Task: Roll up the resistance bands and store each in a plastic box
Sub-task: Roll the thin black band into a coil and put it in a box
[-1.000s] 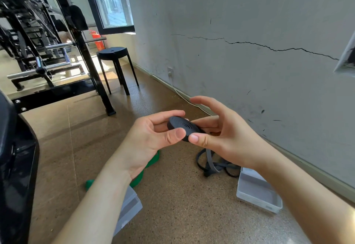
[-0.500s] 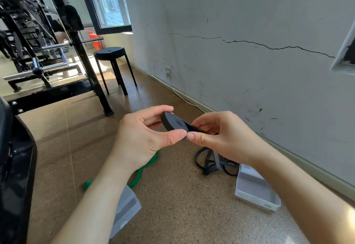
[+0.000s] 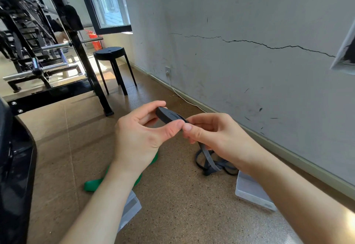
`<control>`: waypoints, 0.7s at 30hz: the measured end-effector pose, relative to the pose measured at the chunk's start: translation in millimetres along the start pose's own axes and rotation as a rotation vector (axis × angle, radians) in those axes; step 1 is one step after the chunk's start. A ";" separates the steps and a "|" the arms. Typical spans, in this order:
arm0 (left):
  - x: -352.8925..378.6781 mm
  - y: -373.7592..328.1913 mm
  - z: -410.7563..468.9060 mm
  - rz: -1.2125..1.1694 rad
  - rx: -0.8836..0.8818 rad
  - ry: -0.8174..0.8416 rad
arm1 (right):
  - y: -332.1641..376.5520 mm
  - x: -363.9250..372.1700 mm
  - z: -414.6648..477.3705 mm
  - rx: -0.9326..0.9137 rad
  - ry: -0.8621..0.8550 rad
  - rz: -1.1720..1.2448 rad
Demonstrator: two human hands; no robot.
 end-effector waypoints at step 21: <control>35.4 -2.6 -7.7 -0.257 -0.139 0.300 | -1.1 4.3 -3.3 -0.096 0.353 0.476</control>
Point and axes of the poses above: each hand's wrist, its own z-axis towards the middle knuckle, its own x-axis out of the palm, y = z × x, the point moved 8 cm from there along z, towards the middle knuckle, and after that the axes turned 15 degrees about -z, right-handed, at the moved point
